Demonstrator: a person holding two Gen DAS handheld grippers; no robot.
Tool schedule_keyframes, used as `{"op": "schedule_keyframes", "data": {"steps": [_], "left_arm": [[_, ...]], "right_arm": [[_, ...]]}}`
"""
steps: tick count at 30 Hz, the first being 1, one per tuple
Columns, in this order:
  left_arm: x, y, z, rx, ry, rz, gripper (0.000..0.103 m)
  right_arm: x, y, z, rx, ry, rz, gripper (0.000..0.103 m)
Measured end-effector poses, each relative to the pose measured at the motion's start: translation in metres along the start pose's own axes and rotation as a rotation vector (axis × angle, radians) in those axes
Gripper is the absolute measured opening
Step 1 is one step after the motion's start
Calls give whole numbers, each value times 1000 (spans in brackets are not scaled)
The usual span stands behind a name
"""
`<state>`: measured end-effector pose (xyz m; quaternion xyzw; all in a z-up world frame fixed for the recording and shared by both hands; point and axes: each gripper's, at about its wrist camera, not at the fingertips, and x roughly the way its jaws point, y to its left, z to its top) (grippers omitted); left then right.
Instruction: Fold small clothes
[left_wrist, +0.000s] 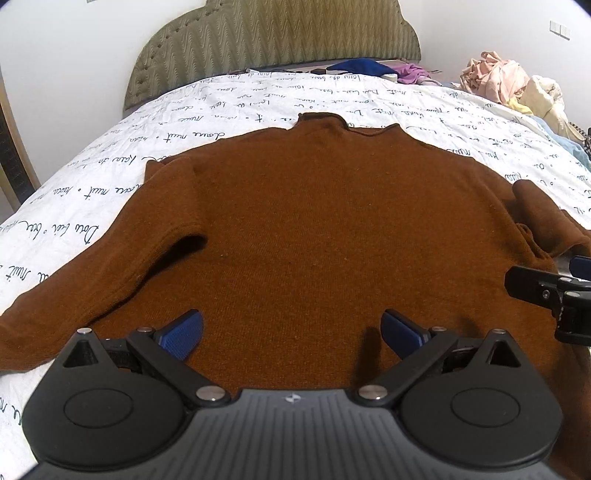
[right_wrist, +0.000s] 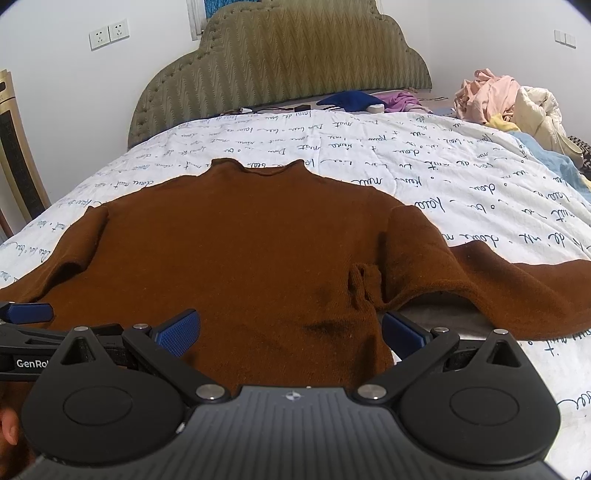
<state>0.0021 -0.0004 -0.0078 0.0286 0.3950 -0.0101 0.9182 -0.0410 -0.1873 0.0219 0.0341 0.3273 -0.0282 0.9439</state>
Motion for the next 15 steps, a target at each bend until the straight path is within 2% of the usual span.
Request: {"op": "schedule_keyframes", "data": {"steps": [8,15], "left_arm": [[3,1,-2,-1,-9,11,103],[4,5,-2,-26,-3,-28,103]], "right_arm": [[0,1,-1,0,-1,3,103],[0,1,-1,4,-5,6,103]]}}
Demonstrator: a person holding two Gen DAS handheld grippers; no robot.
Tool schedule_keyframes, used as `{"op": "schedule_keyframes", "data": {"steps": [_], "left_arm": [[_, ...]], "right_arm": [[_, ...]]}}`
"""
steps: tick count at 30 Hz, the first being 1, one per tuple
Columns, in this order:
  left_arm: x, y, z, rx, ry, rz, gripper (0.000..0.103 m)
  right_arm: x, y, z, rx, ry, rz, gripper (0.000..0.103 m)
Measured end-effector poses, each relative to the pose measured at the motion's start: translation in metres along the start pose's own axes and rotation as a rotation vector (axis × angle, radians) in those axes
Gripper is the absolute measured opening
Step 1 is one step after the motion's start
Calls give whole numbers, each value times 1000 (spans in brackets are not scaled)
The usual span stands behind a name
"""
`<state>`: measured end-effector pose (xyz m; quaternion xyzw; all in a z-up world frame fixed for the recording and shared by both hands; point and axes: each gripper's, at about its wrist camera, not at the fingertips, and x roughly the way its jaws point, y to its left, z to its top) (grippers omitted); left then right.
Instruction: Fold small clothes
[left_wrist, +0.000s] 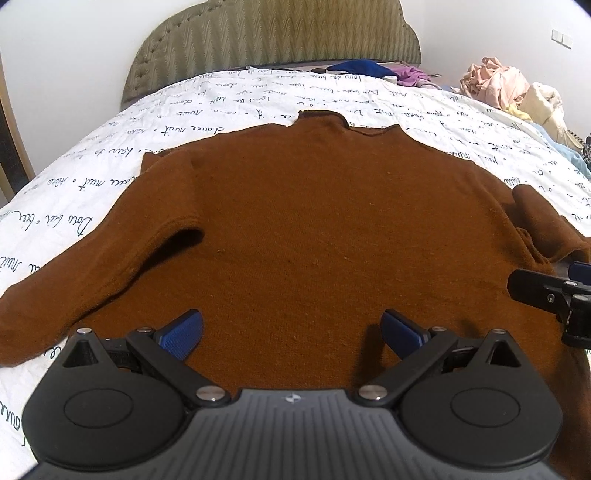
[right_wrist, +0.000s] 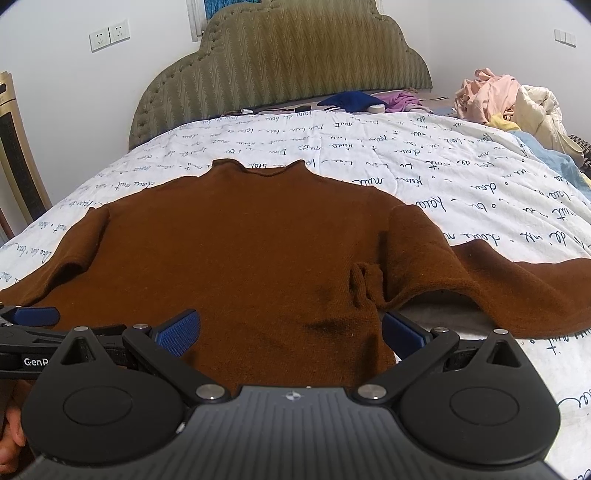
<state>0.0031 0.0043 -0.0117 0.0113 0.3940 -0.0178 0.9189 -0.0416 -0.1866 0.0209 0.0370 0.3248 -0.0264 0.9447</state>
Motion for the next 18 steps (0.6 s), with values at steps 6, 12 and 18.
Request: {"op": "schedule_keyframes", "data": {"steps": [6,12,18], "left_arm": [[1,-3,0,-3,-1,-8,103],[3,-4,-1,2,8,-8,103],[4,-3,-1,6,13,1,103]], "right_arm": [[1,0,-1,1,3,0,103],[1,-1,-2,-1,5,4,103],[2,-1,-4,1,7,4,103]]}}
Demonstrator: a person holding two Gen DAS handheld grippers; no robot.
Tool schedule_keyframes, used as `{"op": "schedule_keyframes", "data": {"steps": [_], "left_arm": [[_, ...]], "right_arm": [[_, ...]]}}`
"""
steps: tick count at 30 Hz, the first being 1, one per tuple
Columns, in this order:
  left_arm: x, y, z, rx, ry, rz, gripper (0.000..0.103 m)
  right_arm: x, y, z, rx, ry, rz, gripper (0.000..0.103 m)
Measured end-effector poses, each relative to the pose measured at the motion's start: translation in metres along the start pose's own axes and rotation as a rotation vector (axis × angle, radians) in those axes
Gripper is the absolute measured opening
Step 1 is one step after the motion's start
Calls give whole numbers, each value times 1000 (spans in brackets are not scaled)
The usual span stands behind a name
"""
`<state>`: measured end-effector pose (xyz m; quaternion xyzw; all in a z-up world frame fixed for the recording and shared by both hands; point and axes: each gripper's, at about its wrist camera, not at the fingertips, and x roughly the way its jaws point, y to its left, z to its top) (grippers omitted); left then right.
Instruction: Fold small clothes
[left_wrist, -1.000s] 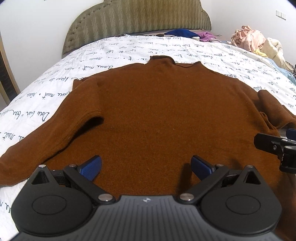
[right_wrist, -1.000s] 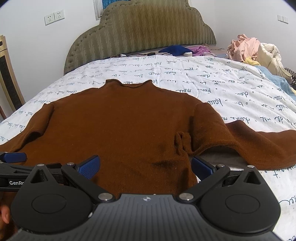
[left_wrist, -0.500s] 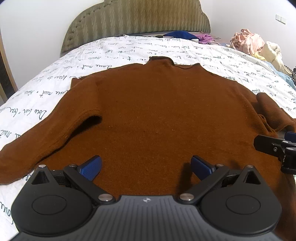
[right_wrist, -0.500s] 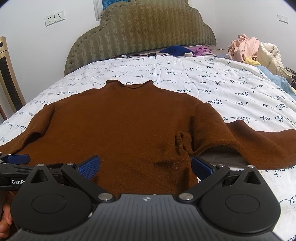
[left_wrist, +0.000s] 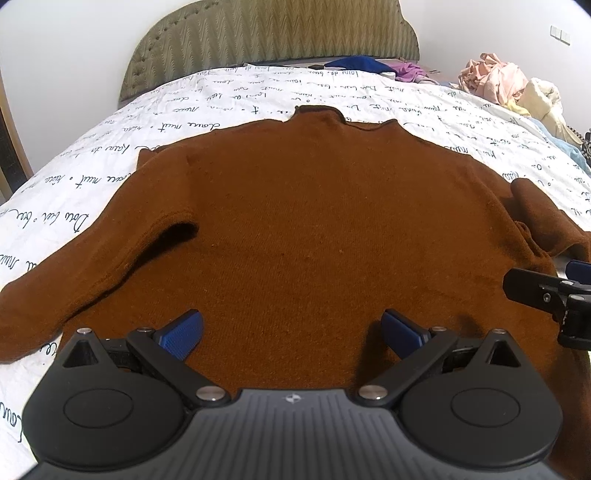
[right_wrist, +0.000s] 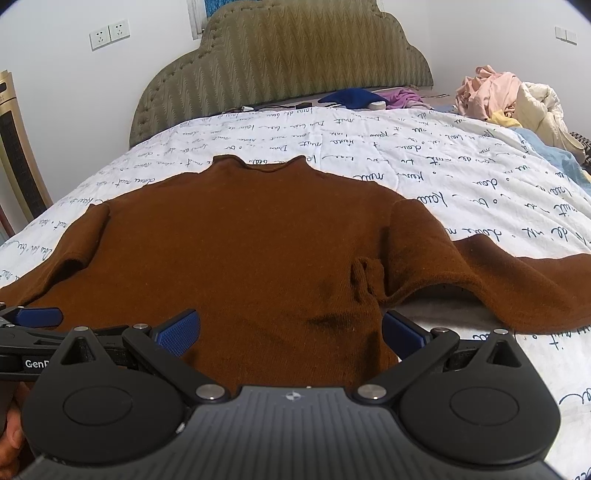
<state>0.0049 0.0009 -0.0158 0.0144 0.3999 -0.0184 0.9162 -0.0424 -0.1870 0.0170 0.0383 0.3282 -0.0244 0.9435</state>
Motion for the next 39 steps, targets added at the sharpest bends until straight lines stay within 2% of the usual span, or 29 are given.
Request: {"op": "schedule_keyframes", "data": {"steps": [39], "left_arm": [[3,-5,-2,29,7,21,103]], "right_arm": [[-1,-5,-2,19,-4,4,103]]}}
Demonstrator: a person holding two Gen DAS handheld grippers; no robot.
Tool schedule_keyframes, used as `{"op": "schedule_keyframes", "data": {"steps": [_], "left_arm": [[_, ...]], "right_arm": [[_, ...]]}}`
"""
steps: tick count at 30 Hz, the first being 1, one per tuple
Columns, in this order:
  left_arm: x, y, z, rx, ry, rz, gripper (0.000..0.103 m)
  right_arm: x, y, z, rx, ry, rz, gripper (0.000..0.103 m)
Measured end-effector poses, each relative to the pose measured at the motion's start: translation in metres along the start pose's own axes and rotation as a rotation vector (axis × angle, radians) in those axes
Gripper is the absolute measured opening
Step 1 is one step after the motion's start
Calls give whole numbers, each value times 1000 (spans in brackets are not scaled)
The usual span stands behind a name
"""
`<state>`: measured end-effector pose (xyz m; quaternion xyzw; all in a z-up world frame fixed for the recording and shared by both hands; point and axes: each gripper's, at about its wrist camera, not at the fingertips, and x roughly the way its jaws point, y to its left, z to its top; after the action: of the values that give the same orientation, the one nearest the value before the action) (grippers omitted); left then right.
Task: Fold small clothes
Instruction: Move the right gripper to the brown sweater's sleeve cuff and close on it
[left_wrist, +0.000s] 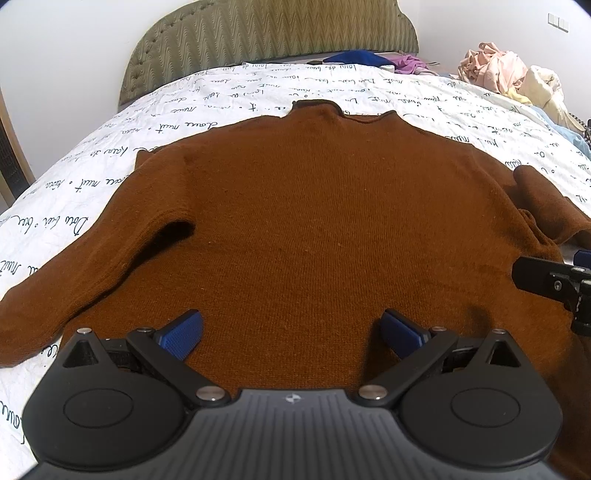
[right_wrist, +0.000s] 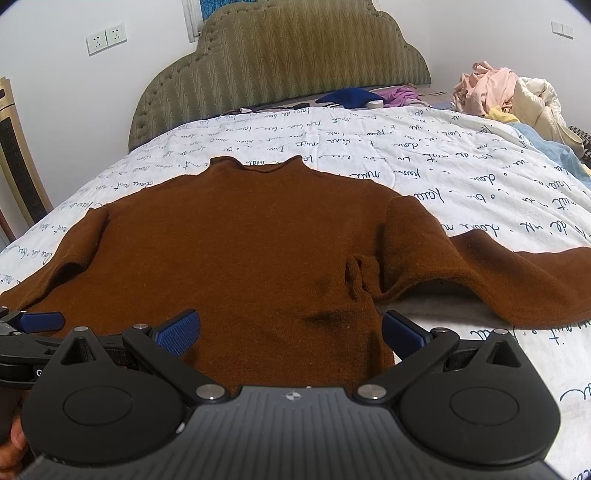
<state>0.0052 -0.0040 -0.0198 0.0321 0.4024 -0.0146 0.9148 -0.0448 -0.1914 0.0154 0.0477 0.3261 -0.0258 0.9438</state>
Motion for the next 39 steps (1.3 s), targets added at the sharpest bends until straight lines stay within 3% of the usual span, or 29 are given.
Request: {"op": "schedule_keyframes", "data": {"steps": [11,17,24,27,32,36,39], "left_arm": [[-2,-3,2,-5,-1,-18,103],[-4,-15,8,14,-17,-34,103],[-3,-29,11,36,-34,-33,103],[1,-33,10,51,-23,-31,103],[4,-37,9,62,-13,-23,103],[4,-39,9,69,-10,-17,103],[4,-39,9,71,-10,-13,103]], "right_arm": [[-7,-10,-2,26,-34,40,103],[-29,-45,-6,94,-105,65,103],[-57,-128,-10,285,-196,-34,103],[-64,-180,-14,449,-229,-75,103],[-59,-263,-39,773,-222,-55,103],[-45,-299,-46,874,-266,-27,103],[-38,-315,-33,913,-265,-16,103]]}}
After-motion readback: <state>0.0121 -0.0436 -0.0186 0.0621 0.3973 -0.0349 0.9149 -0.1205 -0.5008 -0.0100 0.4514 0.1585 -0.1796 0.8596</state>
